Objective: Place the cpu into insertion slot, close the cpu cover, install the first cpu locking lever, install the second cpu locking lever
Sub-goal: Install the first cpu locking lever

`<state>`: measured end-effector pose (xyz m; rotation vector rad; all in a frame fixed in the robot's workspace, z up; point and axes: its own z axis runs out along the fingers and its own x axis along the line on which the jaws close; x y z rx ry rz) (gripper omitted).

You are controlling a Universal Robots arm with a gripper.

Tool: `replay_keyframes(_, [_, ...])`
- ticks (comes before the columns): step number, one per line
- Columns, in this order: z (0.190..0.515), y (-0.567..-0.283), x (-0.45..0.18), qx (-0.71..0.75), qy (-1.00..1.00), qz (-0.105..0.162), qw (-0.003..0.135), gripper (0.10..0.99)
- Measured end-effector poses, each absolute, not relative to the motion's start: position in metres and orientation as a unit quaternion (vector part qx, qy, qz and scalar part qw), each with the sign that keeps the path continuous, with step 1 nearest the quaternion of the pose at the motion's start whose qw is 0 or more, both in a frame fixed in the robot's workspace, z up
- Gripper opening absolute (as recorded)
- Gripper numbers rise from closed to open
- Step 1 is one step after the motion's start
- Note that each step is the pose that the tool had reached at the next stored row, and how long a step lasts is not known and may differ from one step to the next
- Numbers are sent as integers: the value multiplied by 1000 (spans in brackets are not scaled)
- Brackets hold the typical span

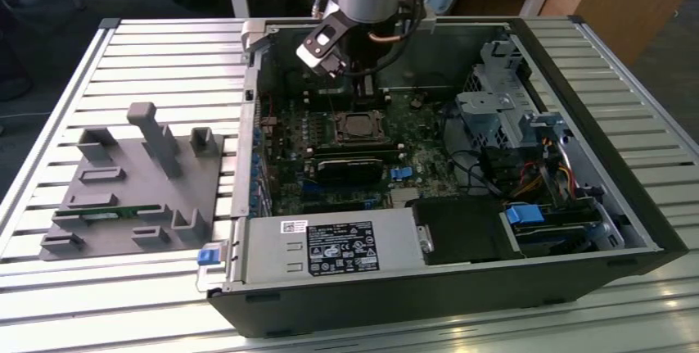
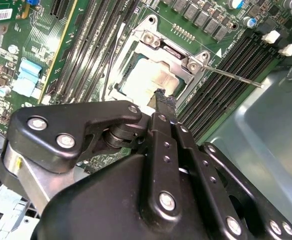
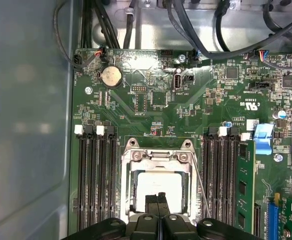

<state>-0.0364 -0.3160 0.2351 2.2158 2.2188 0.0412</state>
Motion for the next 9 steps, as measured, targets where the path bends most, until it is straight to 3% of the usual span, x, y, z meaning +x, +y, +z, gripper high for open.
replay_keyframes(9, [240, -316, -36, 707, 708, 13, 3, 106])
